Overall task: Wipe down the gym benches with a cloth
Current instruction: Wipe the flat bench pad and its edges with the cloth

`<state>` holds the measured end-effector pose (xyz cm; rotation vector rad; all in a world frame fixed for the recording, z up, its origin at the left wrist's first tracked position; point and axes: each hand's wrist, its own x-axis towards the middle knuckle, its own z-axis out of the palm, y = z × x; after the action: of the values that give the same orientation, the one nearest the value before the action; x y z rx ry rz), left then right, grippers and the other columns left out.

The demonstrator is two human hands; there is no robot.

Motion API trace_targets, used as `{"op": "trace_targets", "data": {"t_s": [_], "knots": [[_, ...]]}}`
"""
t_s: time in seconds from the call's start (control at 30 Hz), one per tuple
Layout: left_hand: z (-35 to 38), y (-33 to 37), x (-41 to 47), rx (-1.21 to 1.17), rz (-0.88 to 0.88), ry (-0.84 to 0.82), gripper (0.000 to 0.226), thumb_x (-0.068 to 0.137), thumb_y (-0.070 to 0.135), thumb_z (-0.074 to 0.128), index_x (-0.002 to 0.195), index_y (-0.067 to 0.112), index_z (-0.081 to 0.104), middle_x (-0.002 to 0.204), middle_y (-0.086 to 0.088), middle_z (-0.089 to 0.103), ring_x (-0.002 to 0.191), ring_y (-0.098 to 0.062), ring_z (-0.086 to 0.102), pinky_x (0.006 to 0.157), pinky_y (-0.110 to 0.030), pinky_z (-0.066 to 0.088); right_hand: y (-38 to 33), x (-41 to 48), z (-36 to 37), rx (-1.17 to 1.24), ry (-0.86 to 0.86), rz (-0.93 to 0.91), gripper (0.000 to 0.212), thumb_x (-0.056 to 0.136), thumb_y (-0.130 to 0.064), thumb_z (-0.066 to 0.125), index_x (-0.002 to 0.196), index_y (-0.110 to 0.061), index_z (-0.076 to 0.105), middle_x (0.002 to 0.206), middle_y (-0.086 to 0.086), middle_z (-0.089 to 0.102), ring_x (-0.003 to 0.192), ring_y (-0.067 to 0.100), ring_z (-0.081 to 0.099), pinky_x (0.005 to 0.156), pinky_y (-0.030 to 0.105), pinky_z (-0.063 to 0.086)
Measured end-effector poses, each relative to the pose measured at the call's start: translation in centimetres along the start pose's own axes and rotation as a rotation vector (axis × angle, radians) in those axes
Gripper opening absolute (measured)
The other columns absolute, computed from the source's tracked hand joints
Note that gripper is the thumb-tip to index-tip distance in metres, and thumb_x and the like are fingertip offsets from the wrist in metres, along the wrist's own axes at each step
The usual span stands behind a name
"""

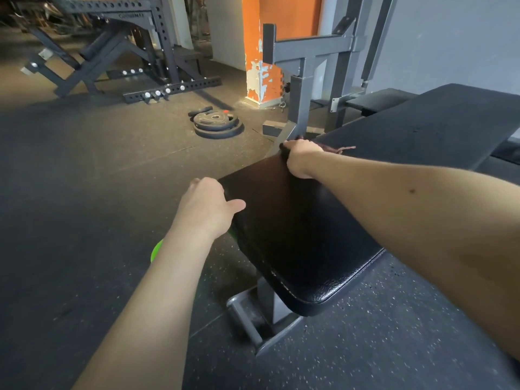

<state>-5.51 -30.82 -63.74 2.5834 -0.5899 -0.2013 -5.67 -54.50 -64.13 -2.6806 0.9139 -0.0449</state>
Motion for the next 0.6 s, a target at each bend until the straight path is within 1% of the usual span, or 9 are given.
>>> {"op": "trace_targets", "data": {"t_s": [0.1, 0.17, 0.23, 0.27, 0.3, 0.33, 0.4, 0.5, 0.6], "knots": [[0.3, -0.3, 0.4, 0.038, 0.013, 0.000, 0.062, 0.093, 0.048, 0.069, 0.142, 0.012, 0.057, 0.147, -0.011, 0.055, 0.128, -0.032, 0.058, 0.100, -0.040, 0.051, -2.3, -3.8, 0.7, 0.058, -0.040, -0.110, 0.062, 0.098, -0.006, 0.053, 0.155, -0.025, 0.038, 0.158, 0.011, 0.037, 0.144, 0.035, 0.037, 0.115, 0.047, 0.036], [0.4, -0.6, 0.5, 0.048, 0.026, 0.013, 0.056, 0.093, 0.047, 0.069, 0.135, 0.011, 0.063, 0.139, -0.012, 0.059, 0.118, -0.032, 0.062, 0.088, -0.038, 0.053, -4.1, -7.2, 1.7, 0.070, -0.106, -0.255, 0.064, 0.101, -0.007, 0.049, 0.159, -0.028, 0.031, 0.166, 0.009, 0.025, 0.152, 0.032, 0.023, 0.122, 0.044, 0.023], [0.4, -0.8, 0.5, 0.052, 0.052, 0.019, 0.039, 0.093, 0.045, 0.069, 0.110, 0.010, 0.073, 0.115, -0.019, 0.064, 0.090, -0.032, 0.065, 0.066, -0.036, 0.047, -5.2, -10.1, 2.6, 0.044, -0.148, -0.402, 0.063, 0.103, -0.008, 0.044, 0.161, -0.025, 0.025, 0.169, 0.006, 0.017, 0.156, 0.025, 0.010, 0.125, 0.037, 0.008], [0.3, -0.9, 0.6, 0.049, 0.054, 0.016, 0.032, 0.093, 0.043, 0.068, 0.094, 0.011, 0.074, 0.104, -0.020, 0.064, 0.078, -0.031, 0.061, 0.060, -0.036, 0.042, -5.2, -10.9, 2.8, 0.040, -0.158, -0.443, 0.063, 0.103, -0.007, 0.042, 0.161, -0.024, 0.024, 0.169, 0.005, 0.015, 0.157, 0.023, 0.007, 0.124, 0.035, 0.005], [0.2, -1.0, 0.6, 0.036, 0.054, 0.010, 0.029, 0.094, 0.039, 0.064, 0.083, 0.013, 0.072, 0.101, -0.019, 0.065, 0.074, -0.030, 0.060, 0.061, -0.036, 0.043, -5.0, -11.3, 2.7, 0.050, -0.170, -0.462, 0.062, 0.104, -0.006, 0.040, 0.161, -0.025, 0.024, 0.169, 0.004, 0.015, 0.157, 0.022, 0.007, 0.124, 0.033, 0.005], [-0.1, -1.1, 0.4, 0.022, 0.054, -0.007, 0.027, 0.096, 0.033, 0.059, 0.083, 0.013, 0.071, 0.106, -0.019, 0.067, 0.081, -0.031, 0.062, 0.070, -0.038, 0.048, -4.4, -11.4, 2.2, 0.067, -0.182, -0.449, 0.062, 0.104, -0.005, 0.040, 0.161, -0.027, 0.025, 0.169, 0.005, 0.015, 0.157, 0.023, 0.008, 0.124, 0.034, 0.006], [-0.6, -1.3, 0.2, -0.046, 0.051, -0.041, 0.024, 0.099, 0.022, 0.051, 0.093, 0.011, 0.072, 0.121, -0.020, 0.067, 0.106, -0.037, 0.063, 0.093, -0.040, 0.050, -2.7, -10.2, 0.9, 0.087, -0.184, -0.361, 0.065, 0.104, -0.004, 0.042, 0.160, -0.034, 0.027, 0.169, 0.006, 0.016, 0.156, 0.029, 0.013, 0.124, 0.041, 0.013], [-1.2, -1.8, -0.5, -0.089, 0.032, -0.079, 0.024, 0.099, 0.014, 0.049, 0.104, 0.004, 0.071, 0.121, -0.022, 0.068, 0.114, -0.037, 0.062, 0.098, -0.036, 0.046, -0.3, -8.7, -0.8, 0.084, -0.121, -0.153, 0.072, 0.100, -0.003, 0.049, 0.159, -0.037, 0.027, 0.168, 0.009, 0.018, 0.154, 0.037, 0.015, 0.122, 0.054, 0.019], [-2.1, -2.3, -0.9, -0.094, 0.021, -0.074, 0.029, 0.097, 0.015, 0.052, 0.113, -0.002, 0.070, 0.115, -0.020, 0.070, 0.107, -0.036, 0.066, 0.099, -0.041, 0.050, -0.9, -9.9, -0.4, 0.085, -0.113, -0.145, 0.069, 0.102, -0.005, 0.049, 0.160, -0.032, 0.025, 0.168, 0.012, 0.015, 0.155, 0.037, 0.012, 0.123, 0.051, 0.016]]}}
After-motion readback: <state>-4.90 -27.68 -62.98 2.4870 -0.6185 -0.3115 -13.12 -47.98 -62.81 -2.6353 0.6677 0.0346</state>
